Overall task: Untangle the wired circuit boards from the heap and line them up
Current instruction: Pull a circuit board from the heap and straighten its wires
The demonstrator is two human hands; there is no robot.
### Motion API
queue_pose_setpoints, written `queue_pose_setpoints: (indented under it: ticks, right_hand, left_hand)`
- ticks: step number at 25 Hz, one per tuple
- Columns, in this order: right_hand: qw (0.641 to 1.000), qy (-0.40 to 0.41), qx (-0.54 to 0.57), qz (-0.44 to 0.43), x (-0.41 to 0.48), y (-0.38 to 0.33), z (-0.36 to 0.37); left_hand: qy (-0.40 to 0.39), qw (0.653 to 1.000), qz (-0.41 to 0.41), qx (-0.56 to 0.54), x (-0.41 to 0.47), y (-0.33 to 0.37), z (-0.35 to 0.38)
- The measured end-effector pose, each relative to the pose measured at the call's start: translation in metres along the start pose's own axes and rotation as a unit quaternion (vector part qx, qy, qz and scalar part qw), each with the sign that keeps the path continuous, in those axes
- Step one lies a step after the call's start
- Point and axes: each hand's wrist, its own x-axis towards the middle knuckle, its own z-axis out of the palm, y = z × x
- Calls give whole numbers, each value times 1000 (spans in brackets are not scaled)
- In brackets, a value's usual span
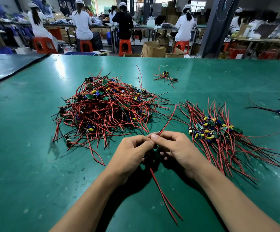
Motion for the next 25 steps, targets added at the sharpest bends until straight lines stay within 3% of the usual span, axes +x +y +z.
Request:
queue_pose_setpoints:
  ticks: [3,9,15,18,21,25]
  right_hand:
    - [999,43,-30,-15,0,-1,-1]
    - [963,117,-211,-121,4,-3,-5]
    - [949,166,-221,-152,9,1,-13]
    - [956,188,-177,-138,14,4,-19]
    - [977,187,-37,-98,18,5,-19]
    - [970,209,87,-82,20,-1,-19]
  left_hand:
    - [8,1000,-3,12,2,-1,0]
    - [17,999,-11,25,2,1,3]
    - [3,999,-16,51,1,6,4]
    - [-8,998,-15,60,0,9,4]
    - [-23,997,-16,68,-1,11,5]
    - [-43,996,-13,83,-3,13,4]
